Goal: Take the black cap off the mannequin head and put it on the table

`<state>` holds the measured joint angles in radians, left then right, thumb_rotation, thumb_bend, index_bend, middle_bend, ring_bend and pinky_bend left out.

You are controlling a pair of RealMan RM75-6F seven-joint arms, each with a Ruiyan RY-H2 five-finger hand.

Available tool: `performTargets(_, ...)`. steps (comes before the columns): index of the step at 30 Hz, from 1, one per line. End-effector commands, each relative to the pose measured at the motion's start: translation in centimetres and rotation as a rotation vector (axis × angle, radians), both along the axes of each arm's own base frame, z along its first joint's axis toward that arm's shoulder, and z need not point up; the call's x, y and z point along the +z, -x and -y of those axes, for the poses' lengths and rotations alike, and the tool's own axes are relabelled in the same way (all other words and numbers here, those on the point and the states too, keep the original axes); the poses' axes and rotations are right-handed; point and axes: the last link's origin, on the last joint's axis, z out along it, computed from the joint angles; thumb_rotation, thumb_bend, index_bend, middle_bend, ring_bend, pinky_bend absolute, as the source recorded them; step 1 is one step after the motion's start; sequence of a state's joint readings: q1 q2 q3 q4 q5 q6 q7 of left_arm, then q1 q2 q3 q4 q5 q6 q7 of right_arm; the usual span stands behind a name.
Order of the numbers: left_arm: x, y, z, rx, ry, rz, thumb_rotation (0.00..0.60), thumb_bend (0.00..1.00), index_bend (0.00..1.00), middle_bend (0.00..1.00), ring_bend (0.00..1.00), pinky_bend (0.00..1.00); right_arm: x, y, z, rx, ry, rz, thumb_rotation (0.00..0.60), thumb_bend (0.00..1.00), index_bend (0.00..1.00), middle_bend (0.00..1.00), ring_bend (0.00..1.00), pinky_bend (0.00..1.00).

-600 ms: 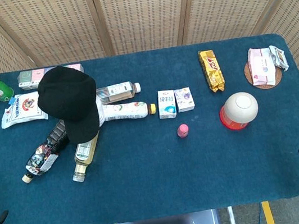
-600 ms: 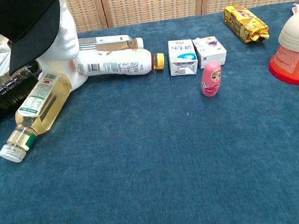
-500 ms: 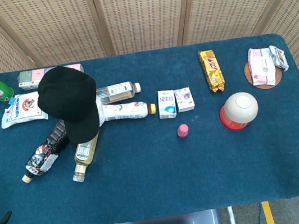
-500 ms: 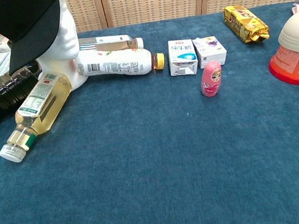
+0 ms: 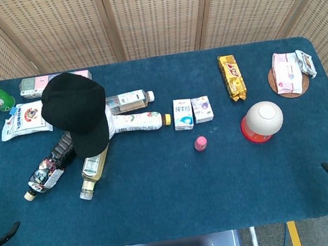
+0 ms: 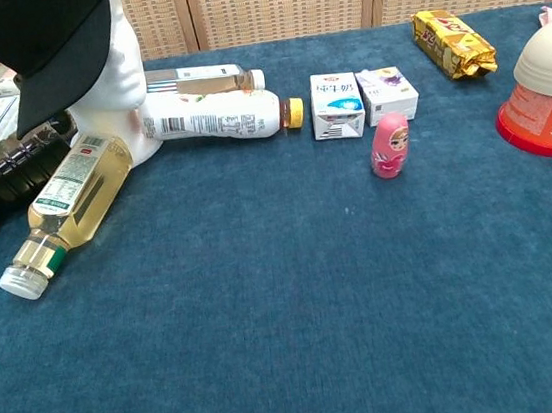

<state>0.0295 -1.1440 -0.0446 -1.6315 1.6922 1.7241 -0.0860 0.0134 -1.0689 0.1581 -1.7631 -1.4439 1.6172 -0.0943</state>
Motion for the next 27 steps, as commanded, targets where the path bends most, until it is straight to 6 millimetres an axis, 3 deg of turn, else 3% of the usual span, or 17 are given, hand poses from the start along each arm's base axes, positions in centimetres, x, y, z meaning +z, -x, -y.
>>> performTargets(1,-1.0,-0.9,-1.8,-0.145,-0.033,0.034,0.6,0.11,0.0,0.0,0.0,0.04,-0.1,0.1,0.1,-0.009,0.001,-0.001,0.6,0.0,0.19,0.0,0.0,0.0)
performTargets(4,-1.8,-1.8,-3.2,-0.195,-0.048,0.021,0.6,0.11,0.0,0.0,0.0,0.04,-0.1,0.2,0.2,-0.013,-0.003,0.001,0.6,0.0,0.19,0.0,0.0,0.0)
performTargets(13,-5.2,-7.7,-9.2,-0.291,-0.082,-0.035,0.6,0.08,0.0,0.0,0.0,0.04,0.2,0.0,-0.2,0.009,-0.009,0.027,0.6,0.0,0.19,0.0,0.0,0.0)
performTargets(23,-9.8,-9.8,-12.9,-0.235,-0.11,0.103,0.6,0.07,0.0,0.0,0.0,0.04,0.4,0.1,-0.3,0.011,-0.017,0.04,0.6,0.0,0.19,0.0,0.0,0.0)
performTargets(27,-11.7,-10.1,-13.3,-0.227,-0.112,0.097,0.6,0.05,0.0,0.0,0.0,0.04,0.4,0.0,-0.3,0.015,-0.018,0.043,0.6,0.0,0.19,0.0,0.0,0.0)
